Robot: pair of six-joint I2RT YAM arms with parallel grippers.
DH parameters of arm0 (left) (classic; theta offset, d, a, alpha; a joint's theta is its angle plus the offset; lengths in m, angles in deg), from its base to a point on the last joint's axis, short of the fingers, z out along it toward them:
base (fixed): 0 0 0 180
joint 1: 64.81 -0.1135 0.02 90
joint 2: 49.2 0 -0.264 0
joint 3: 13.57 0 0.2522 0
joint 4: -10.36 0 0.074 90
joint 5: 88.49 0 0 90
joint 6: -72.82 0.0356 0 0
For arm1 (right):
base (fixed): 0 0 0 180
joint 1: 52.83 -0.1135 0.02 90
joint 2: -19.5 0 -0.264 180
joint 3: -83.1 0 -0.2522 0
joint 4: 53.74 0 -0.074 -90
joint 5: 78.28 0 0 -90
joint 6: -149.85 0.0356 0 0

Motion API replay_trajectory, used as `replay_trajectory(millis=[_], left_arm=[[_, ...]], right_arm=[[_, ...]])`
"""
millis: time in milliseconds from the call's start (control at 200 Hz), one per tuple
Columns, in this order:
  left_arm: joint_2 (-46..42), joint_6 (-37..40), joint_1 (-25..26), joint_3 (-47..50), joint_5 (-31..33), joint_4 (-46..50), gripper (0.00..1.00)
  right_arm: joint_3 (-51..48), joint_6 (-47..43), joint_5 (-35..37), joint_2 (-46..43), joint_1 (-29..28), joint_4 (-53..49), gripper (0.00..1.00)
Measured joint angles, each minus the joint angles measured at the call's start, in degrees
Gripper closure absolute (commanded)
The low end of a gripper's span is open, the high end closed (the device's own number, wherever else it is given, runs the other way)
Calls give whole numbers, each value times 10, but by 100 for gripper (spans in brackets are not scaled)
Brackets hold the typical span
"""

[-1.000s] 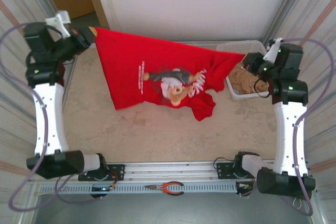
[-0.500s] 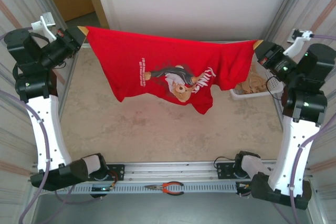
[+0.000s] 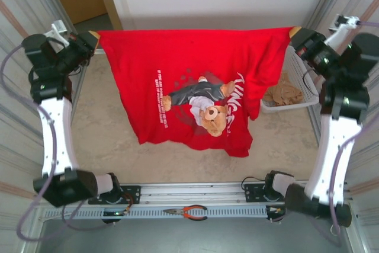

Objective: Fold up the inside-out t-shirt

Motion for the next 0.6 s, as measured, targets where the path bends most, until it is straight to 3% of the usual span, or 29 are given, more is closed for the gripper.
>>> replay_trajectory(millis=[160, 276, 431, 601], left_arm=[[89, -14, 19, -42, 2, 26, 100], [101, -17, 29, -130, 11, 42, 100], [62, -21, 27, -214, 29, 28, 100], [-3, -17, 14, -204, 42, 23, 100]], right_arm=[[10, 34, -27, 109, -7, 1, 100], [97, 55, -27, 139, -8, -5, 100], [215, 73, -25, 110, -8, 35, 100], [173, 74, -25, 18, -5, 58, 100]])
